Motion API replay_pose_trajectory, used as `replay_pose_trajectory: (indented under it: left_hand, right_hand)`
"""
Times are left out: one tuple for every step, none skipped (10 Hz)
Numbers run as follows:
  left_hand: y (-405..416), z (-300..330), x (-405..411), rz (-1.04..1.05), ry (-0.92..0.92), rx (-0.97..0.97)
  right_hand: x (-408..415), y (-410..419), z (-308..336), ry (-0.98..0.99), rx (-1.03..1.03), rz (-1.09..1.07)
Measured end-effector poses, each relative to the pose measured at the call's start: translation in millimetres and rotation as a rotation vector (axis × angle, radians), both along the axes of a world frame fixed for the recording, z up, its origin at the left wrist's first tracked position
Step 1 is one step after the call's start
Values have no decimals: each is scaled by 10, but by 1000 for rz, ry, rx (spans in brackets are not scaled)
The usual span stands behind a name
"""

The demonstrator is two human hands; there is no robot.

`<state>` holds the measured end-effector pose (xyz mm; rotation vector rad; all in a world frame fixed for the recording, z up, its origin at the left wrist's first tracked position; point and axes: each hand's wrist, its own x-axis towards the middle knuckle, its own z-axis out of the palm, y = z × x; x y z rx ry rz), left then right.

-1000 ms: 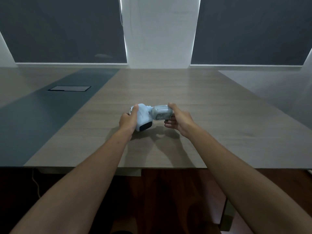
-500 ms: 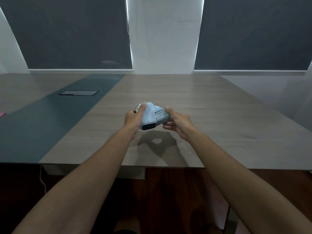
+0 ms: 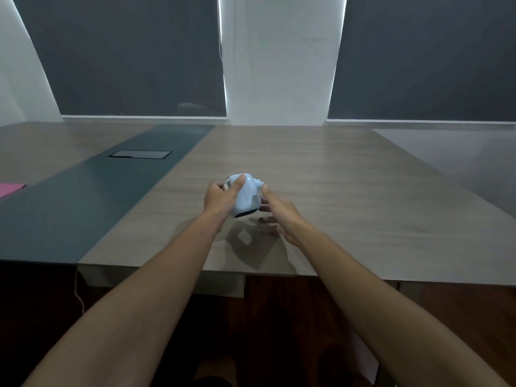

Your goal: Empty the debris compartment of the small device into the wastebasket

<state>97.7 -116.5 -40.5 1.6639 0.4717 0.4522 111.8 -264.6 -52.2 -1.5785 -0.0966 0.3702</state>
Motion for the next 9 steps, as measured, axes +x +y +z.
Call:
replay_pose_trajectory:
  left_hand:
    - [132,-15,-129,134,-16,95]
    - [357,-10,-319,339,-75,215]
    - [659,-52,-486,457,-102,274]
    - [865,-109,-618,498,-75,289]
    - [974,-199,-690,512,-50,342]
    - [1028,-300,-725,497,-23,388]
    - [1055,-332,-685,482,-8,407]
    - [993,-257,-705,517,0,516]
    - [838,-151,-676,486,-113,852]
  right_hand:
    - [-59,116,17,2,-51,35]
    - [-85,187,47,15,-35,24]
    - [-61,204,1,20,-37,11]
    - [-17,206,-68,28,-23,-18]
    - [-1,216,-83,37,-2,-48]
    - [-15,210,-78,44,-3,-52]
    - [4,143,-83,27,-29,-39]
    - [23,2,-67,-85,-160,-81]
    - [33,-188,-25,-313,-399,-204]
